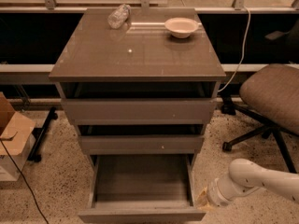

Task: Close bottom drawer

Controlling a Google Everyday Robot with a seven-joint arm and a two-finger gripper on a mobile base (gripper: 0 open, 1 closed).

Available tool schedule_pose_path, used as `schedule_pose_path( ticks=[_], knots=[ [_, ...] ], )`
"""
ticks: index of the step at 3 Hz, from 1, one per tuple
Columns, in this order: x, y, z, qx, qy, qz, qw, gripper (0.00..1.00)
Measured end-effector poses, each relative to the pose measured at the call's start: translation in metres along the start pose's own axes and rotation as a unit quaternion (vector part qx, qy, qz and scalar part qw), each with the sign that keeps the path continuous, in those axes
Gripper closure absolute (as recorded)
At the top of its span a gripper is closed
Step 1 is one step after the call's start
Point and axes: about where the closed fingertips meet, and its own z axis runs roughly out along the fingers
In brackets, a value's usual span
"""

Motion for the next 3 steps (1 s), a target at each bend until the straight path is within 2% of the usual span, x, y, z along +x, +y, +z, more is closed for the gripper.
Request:
schedule_pose_path(
  ticks=[1, 3],
  knots=[
    [0.02, 0.008, 0.026, -0.015, 0.003, 0.032, 0.9994, 1.0],
    [0.021, 0.012, 0.045, -0.024, 0.014, 0.028, 0.9992, 1.0]
  ],
)
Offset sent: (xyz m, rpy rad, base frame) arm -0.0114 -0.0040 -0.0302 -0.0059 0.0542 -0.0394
